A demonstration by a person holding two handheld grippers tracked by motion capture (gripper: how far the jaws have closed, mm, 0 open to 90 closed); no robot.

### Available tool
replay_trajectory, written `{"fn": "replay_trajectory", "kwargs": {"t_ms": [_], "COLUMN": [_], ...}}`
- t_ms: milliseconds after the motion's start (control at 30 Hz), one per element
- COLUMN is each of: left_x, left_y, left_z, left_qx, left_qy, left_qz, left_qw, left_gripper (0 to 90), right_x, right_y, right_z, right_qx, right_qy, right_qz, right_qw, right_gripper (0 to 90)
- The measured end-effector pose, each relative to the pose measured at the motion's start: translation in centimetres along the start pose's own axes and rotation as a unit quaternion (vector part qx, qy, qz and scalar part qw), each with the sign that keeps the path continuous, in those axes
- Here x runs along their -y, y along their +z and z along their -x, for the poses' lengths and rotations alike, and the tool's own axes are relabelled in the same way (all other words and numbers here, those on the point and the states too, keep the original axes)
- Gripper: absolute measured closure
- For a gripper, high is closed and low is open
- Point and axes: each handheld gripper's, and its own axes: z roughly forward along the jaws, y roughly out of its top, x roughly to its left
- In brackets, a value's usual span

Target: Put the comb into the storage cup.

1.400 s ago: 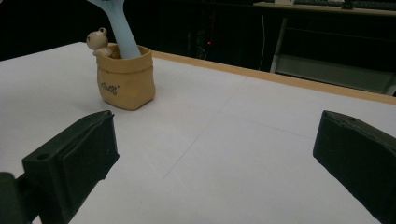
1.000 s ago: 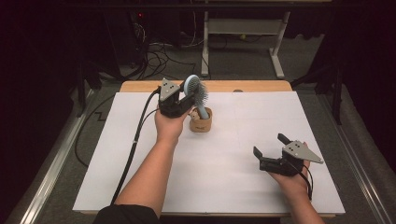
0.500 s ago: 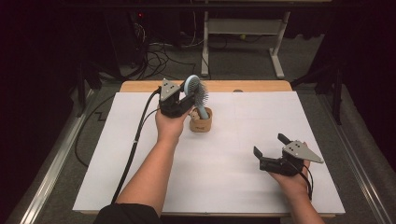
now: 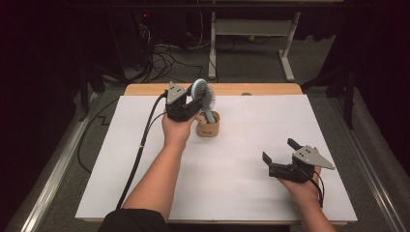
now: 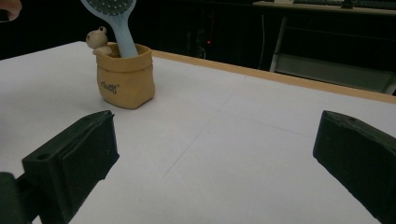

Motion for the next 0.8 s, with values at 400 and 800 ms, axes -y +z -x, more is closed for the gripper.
{"fn": "replay_trajectory", "kwargs": {"t_ms": [400, 800], "left_x": [-0.04, -0.11], "left_y": [-0.06, -0.14], "left_z": [-0.11, -0.81], "left_qx": [-0.005, -0.009], "left_qy": [-0.002, -0.003], "left_qz": [-0.004, -0.011], "left_qw": [1.0000, 0.9999], "left_gripper": [56.2, 53.5], "right_x": [-0.05, -0.01], "right_y": [-0.11, -0.09], "right_z": [-0.03, -0.04], "right_qx": [-0.002, -0.004], "right_qy": [0.000, 0.000], "right_qz": [0.002, 0.000], "right_qw": [1.0000, 1.0000], "right_gripper": [0.2, 0.2]}}
